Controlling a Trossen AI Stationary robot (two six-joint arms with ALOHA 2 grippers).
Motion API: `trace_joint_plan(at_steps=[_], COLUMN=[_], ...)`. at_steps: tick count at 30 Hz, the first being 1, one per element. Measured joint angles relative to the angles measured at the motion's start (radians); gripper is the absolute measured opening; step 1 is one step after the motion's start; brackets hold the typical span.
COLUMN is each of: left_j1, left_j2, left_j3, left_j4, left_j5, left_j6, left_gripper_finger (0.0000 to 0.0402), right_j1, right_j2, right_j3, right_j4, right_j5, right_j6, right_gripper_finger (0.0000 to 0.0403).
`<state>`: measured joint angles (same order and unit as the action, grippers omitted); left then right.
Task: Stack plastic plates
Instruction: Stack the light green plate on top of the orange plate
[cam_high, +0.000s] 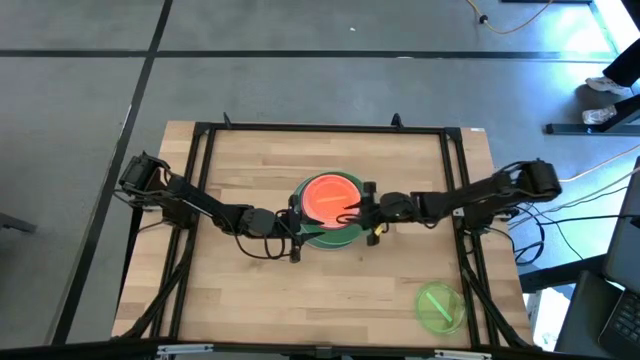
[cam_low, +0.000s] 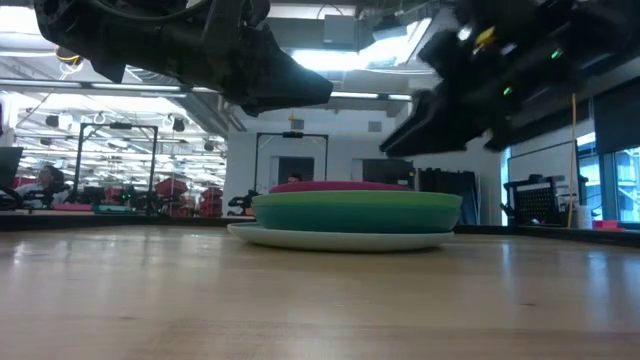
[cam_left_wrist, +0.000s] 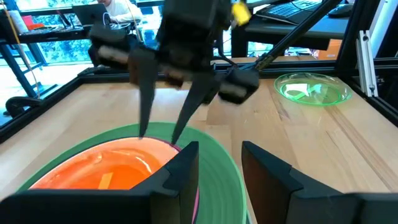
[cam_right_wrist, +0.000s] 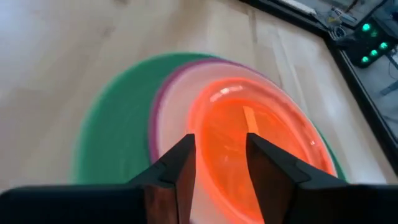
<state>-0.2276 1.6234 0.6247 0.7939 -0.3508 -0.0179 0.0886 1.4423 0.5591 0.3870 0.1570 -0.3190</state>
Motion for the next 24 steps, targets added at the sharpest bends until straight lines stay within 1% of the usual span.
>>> trace_joint_plan(at_steps=[4,9,11,13,15,20,22,24], left_j1=[0.0,0.0,0.0,0.0,0.0,0.0,0.0,0.0], left_j2=[0.0,0.0,0.0,0.0,0.0,0.0,0.0,0.0], left_j3=[0.0,0.0,0.0,0.0,0.0,0.0,0.0,0.0], left_j4=[0.001,0.001,0.001,0.002,0.003,0.004,0.007,0.008], left_j5=[0.0,0.0,0.0,0.0,0.0,0.0,0.0,0.0], left_j6=[0.0,-0.001,-0.002,-0.002,-0.002,-0.002,-0.002,-0.006], left_gripper_finger=[0.0115,0.0115,0.0115,0.0115,0.0115,0.0115,0.0115,0.0115], right_j1=[0.052,0.101,0.108,0.109,0.108,0.11,0.127,0.151], right_j2=[-0.116,-0.277,-0.329,-0.368,-0.392,-0.407,-0.399,-0.389], right_j3=[0.0,0.004,0.015,0.032,0.043,0.046,0.046,0.046], right_j4=[-0.13,-0.37,-0.498,-0.621,-0.733,-0.909,-0.969,-1.016], right_j5=[0.0,-0.006,-0.034,-0.09,-0.169,-0.391,-0.428,-0.439], right_j6=[0.033,0.175,0.251,0.343,0.439,0.623,0.682,0.712], right_gripper_finger=[0.0134,0.0133,0.0133,0.0133,0.0133,0.0133,0.0133,0.0133])
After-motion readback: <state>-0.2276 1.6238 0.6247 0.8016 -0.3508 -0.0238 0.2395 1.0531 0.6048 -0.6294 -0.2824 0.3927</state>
